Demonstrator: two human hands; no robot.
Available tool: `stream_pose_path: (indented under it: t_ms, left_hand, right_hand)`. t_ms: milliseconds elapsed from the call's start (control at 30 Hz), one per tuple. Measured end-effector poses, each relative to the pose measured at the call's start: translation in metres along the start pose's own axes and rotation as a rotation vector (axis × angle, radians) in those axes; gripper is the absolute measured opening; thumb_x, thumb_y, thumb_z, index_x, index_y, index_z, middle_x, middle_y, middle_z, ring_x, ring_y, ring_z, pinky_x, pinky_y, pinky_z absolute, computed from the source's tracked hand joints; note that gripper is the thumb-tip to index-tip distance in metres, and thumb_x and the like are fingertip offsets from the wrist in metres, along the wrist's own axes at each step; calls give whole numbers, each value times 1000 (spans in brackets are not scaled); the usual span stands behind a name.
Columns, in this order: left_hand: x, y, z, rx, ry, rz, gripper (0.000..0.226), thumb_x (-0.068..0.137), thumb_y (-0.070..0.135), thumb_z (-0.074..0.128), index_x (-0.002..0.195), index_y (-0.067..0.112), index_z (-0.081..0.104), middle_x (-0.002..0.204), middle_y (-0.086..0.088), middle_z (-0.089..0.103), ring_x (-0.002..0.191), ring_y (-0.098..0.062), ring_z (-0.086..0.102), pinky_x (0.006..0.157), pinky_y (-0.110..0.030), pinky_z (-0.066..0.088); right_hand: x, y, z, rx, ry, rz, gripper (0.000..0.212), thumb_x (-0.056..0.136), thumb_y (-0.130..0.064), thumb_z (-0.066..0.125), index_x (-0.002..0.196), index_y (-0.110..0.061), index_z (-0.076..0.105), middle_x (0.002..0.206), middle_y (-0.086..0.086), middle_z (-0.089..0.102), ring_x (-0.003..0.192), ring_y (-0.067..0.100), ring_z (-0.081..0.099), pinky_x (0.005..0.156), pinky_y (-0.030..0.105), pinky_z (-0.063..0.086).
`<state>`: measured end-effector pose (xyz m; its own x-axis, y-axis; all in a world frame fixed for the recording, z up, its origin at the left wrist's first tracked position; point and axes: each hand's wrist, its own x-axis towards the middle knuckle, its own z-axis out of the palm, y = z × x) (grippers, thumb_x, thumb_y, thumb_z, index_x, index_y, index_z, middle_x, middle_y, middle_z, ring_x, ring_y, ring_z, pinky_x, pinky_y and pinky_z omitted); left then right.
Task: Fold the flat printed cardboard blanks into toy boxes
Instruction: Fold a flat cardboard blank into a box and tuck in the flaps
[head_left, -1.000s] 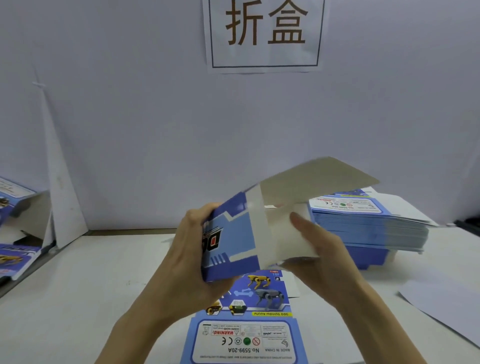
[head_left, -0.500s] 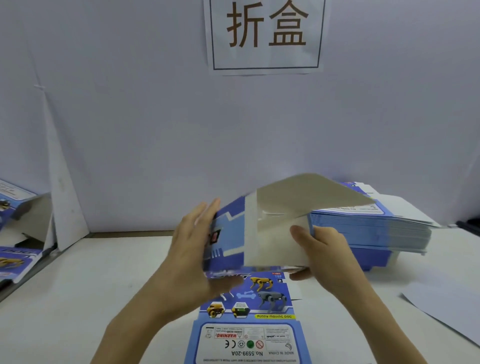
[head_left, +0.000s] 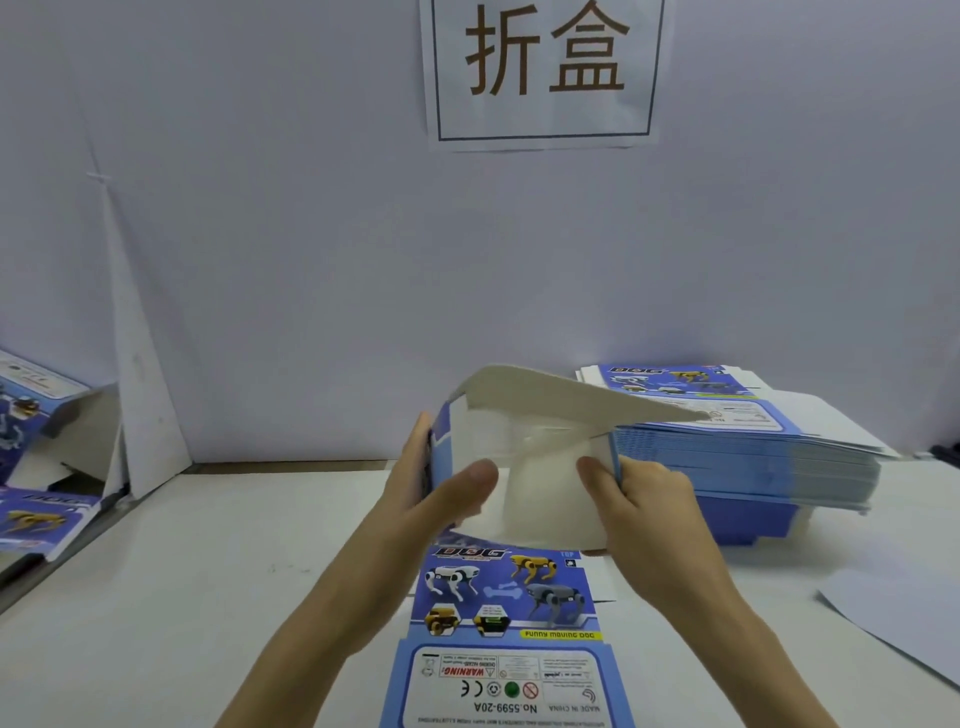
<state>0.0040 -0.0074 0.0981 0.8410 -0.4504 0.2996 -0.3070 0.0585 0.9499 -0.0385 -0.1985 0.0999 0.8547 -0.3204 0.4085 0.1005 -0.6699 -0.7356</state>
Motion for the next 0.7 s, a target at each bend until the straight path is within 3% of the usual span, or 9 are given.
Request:
stream_pose_path:
  t_ms: [33,100,200,300,400,467,600,700]
  left_hand:
    - [-4,3,-1,0,-3,5,97,43,76,74,129,48,39,105,25,66,86,7,66,57,-6,48]
    - [-10,6,-4,78,20,-30,66,64,66,69,122,49,43,100,29,66,87,9,64,56,-4,47]
    - [-12,5,-2,362,280,-38,3,94,41,53,97,39,52,85,12,67,73,1,63,52,-7,44]
    - [-11,1,5,569,494,47,27,101,24,41,75,21,48,63,1,55,53,1,54,47,-9,40]
    - [-11,0,9,734,613,41,35,101,16,36,66,18,39,56,7,47,48,-11,52,42,-15,36]
    - [-11,-1,10,782,627,58,36,101,17,38,66,21,38,55,8,47,49,-10,48,43,-17,32]
    - [-13,-1,16,783,603,131,36,99,34,40,65,25,35,51,6,48,50,-14,52,50,-26,40]
    - [-14,-3,17,879,613,93,33,102,28,35,69,26,34,55,12,45,52,-9,49,50,-17,35]
  right_hand:
    - [-1,-1,2,-18,12,-31,50,100,-27,46,54,-8,43,46,2,46,45,13,46,50,26,40]
    - [-5,-5,6,-36,28,-94,53,99,-30,46,50,-17,33,37,-4,36,40,12,35,46,24,30]
    - [-12,-9,11,-53,-13,-176,51,97,-39,44,52,-22,32,41,-13,45,42,11,37,46,22,29]
    - [-14,-10,16,-143,-52,-181,44,100,-33,42,58,-24,31,42,-6,39,46,11,37,49,25,29]
    - [-13,-12,21,-176,-47,-107,42,102,-24,37,60,-22,30,52,-5,41,62,21,59,56,30,33]
    - [-13,-11,21,-143,-31,-78,44,101,-23,40,58,-20,32,49,-5,41,69,30,65,58,36,38]
    - [-10,-10,13,-87,-10,-64,46,98,-22,46,55,-15,35,46,-4,37,66,36,62,64,46,48]
    - [-8,-11,14,-80,10,-56,45,101,-18,41,56,-17,34,56,2,48,71,36,64,69,49,51]
